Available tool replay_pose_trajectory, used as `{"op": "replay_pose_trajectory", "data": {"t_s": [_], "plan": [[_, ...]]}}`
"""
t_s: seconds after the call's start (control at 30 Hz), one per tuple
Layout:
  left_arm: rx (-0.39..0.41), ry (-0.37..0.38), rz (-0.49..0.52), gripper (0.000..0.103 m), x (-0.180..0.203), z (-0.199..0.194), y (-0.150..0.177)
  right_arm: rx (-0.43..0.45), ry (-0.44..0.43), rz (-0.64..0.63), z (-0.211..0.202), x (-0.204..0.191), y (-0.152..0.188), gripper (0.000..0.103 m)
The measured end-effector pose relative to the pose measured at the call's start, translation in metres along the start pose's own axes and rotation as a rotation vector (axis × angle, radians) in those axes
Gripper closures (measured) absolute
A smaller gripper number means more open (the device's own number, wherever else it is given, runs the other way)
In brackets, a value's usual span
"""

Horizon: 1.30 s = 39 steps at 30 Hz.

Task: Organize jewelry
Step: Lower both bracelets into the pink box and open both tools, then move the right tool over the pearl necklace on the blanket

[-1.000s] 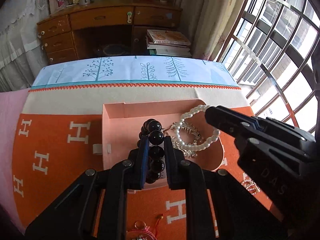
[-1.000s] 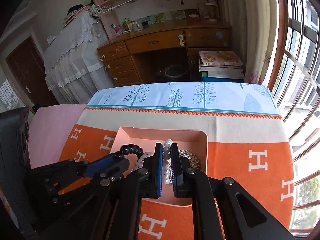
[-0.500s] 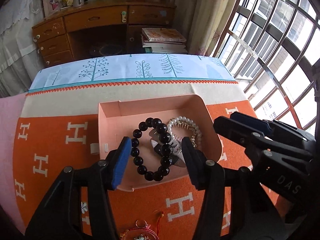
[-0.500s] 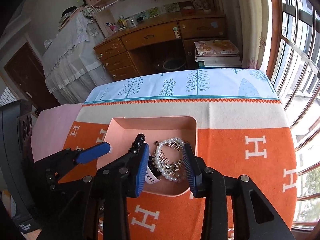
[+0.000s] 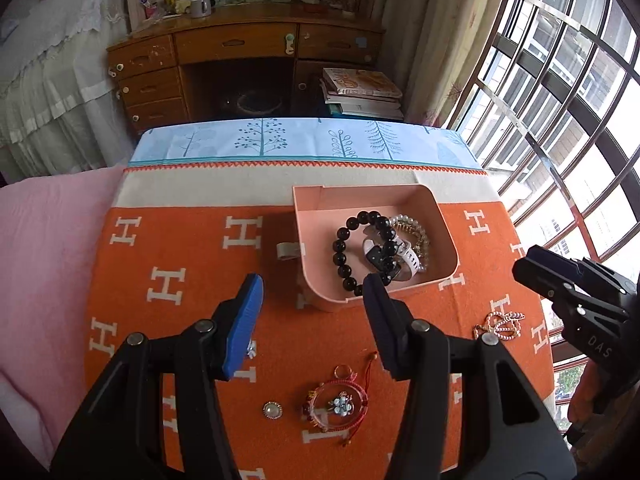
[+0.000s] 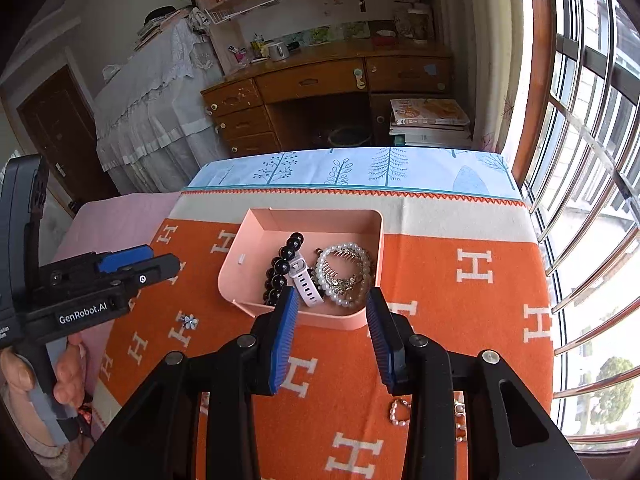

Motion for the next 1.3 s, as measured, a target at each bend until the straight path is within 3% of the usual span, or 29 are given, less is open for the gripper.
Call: {"op": "replay_pose_trajectory", "data": {"t_s": [0.27, 0.43, 0.67, 0.93, 1.13, 1.3], "plan": [[0.006, -0.065, -0.004, 0.054, -0.048, -0.032, 0.026, -0.02, 0.012, -0.041, -0.042, -0.025, 0.021, 0.067], [0.013, -0.07, 0.02, 0.054, -0.052, -0.045, 0.045, -0.043, 0.037, -0.045, -0.061, -0.021, 0.034, 0.067], [0.013, -0.007, 0.091, 0.054, -0.012, -0.054, 0.07, -0.098, 0.07, -0.002, -0.077, 0.017, 0.063, 0.067], [-0.011, 0.041, 0.172, 0.054, 0.047, -0.038, 0.103, -0.211, 0.084, -0.027, -0.06, 0.059, 0.102, 0.067], [-0.076, 0.041, 0.159, 0.054, 0.051, -0.008, 0.127, -0.296, 0.095, -0.051, -0.035, 0.094, 0.129, 0.066], [-0.09, 0.029, 0.142, 0.054, 0.05, 0.005, 0.141, -0.311, 0.09, -0.053, -0.024, 0.122, 0.144, 0.066]]}}
Point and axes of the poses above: each gripper's, at about its wrist camera, not at the fingertips, and z roughly the way its jaws point, x to its right, y to its underside, the point moved 9 cm from there along z, roughly the way its jaws point, and after that the axes turned 15 degrees about -y, right-handed, at the moved point
